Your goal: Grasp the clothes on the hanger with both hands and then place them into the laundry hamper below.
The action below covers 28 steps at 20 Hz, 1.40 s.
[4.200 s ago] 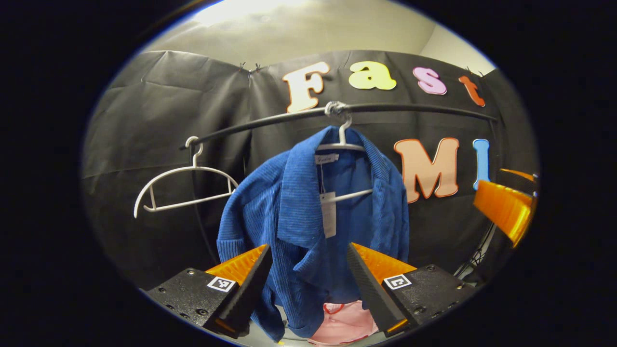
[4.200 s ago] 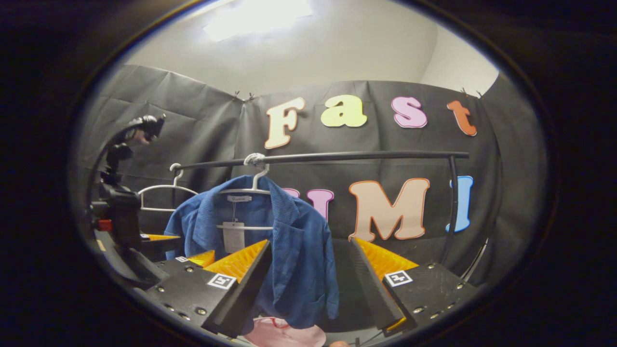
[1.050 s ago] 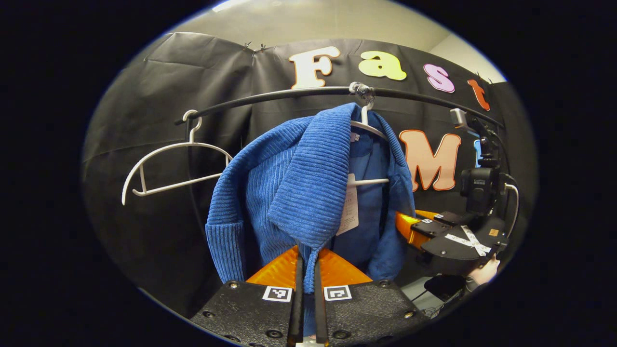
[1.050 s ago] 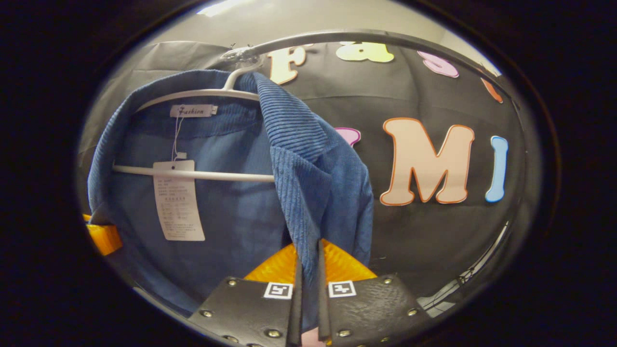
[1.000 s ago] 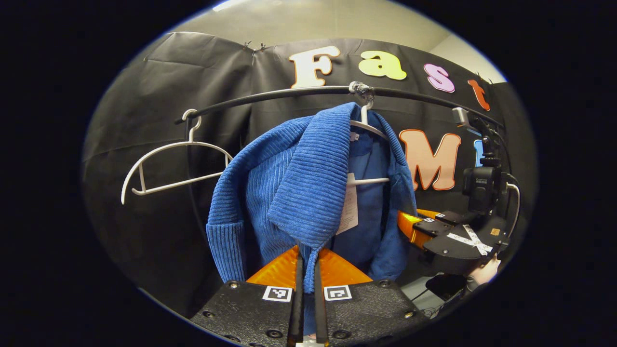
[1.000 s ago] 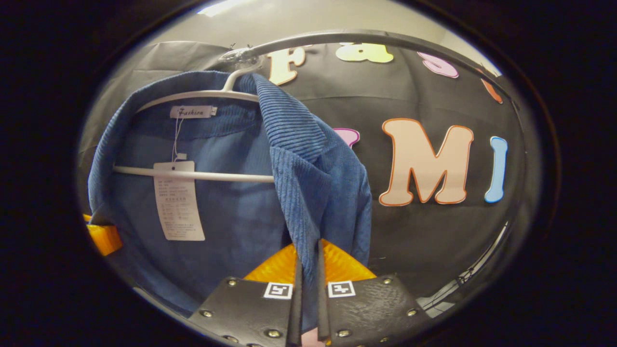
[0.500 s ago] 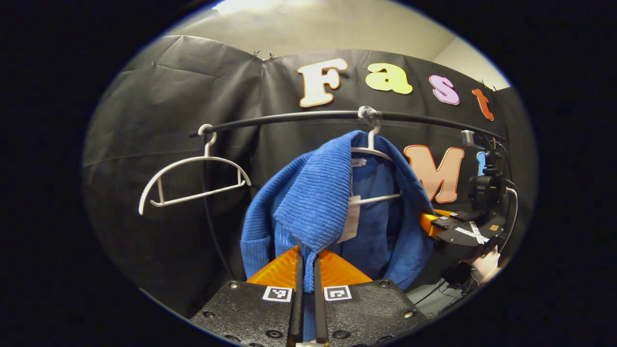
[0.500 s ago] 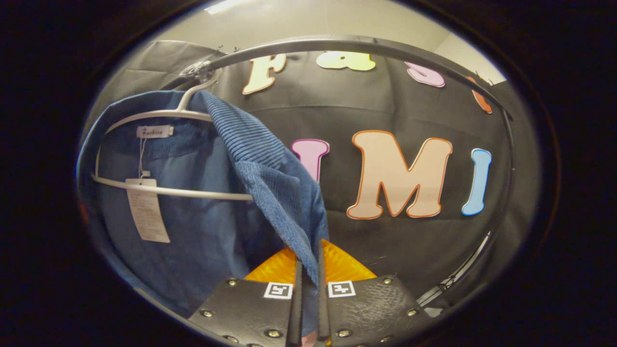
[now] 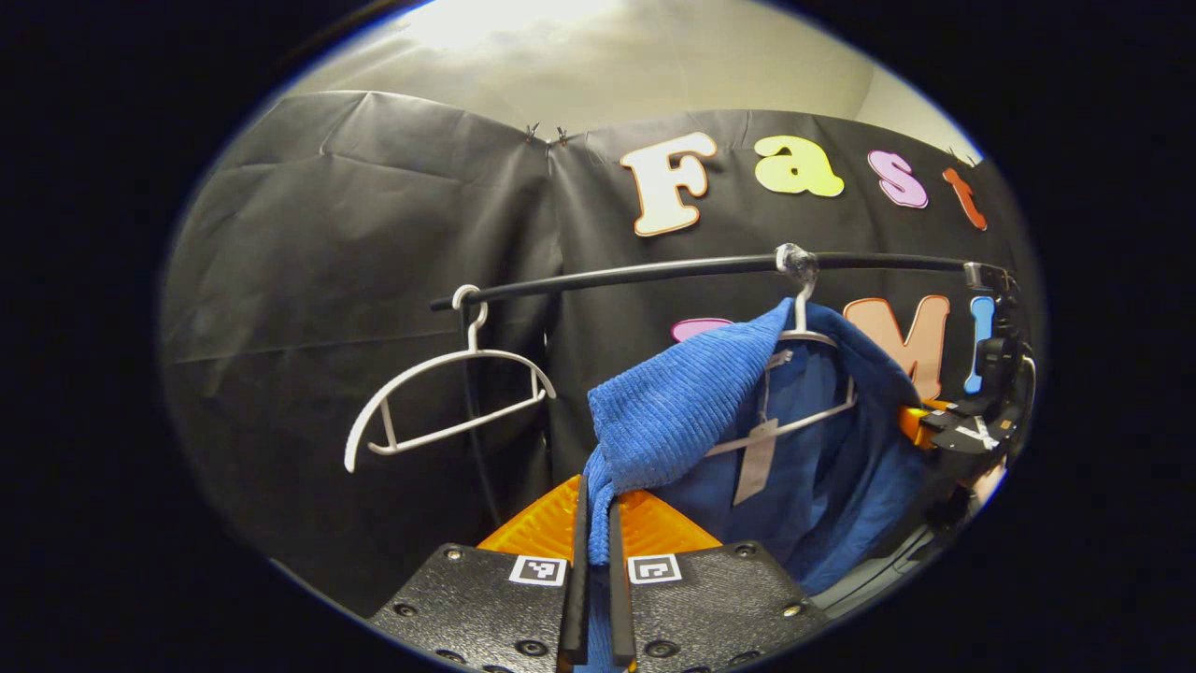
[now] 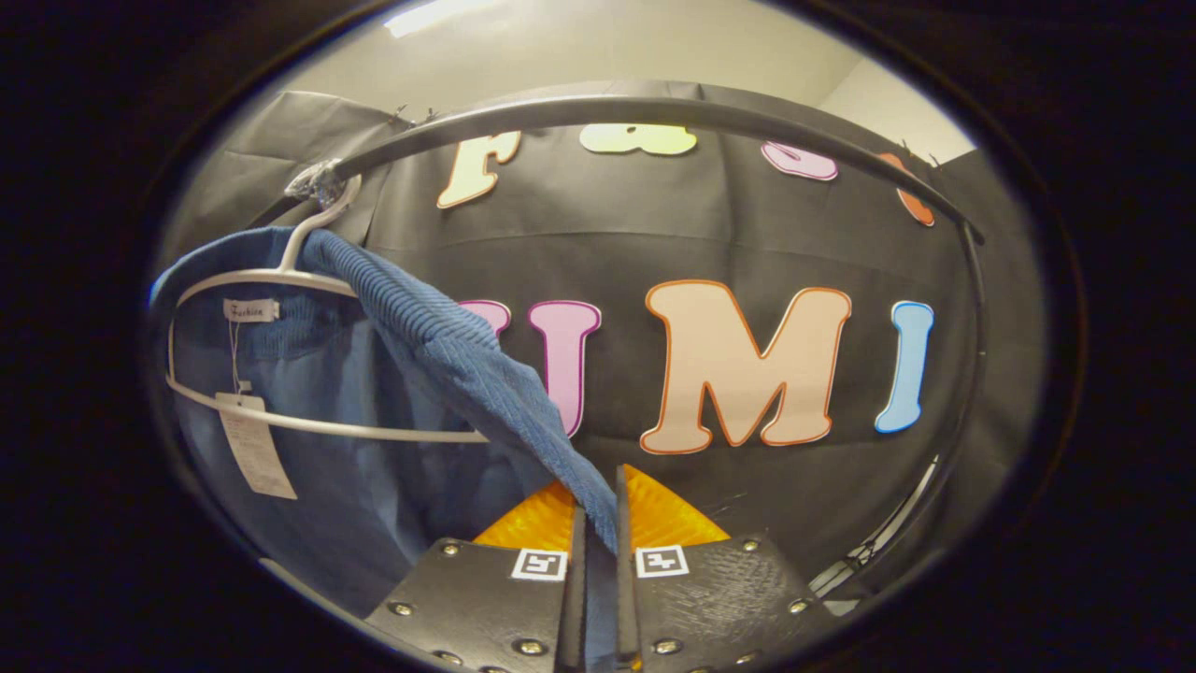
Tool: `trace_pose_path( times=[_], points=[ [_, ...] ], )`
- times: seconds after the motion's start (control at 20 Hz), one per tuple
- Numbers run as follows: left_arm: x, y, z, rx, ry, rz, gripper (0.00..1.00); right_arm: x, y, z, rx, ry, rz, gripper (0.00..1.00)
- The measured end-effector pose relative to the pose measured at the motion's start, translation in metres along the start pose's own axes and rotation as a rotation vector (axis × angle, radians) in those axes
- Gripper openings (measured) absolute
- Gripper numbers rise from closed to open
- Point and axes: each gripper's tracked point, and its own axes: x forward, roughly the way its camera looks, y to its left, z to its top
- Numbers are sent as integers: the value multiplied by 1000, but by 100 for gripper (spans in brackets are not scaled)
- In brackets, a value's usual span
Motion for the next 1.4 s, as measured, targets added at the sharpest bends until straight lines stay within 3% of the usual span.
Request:
trace_pose_path(
  times=[0.5,0.65,0.95,1.4],
  points=[
    [16,34,49,77,-110,58,10,10,-11,22,10,-52,-23,12],
    [20,39,63,49,-133,53,8,17,-17,32,18,-74,-42,13],
    [47,53,65,-16,-133,39,10,27,-20,52,0,-124,-57,13],
    [88,67,51,68,-125,40,8,33,-24,45,-18,-109,-66,13]
  ],
)
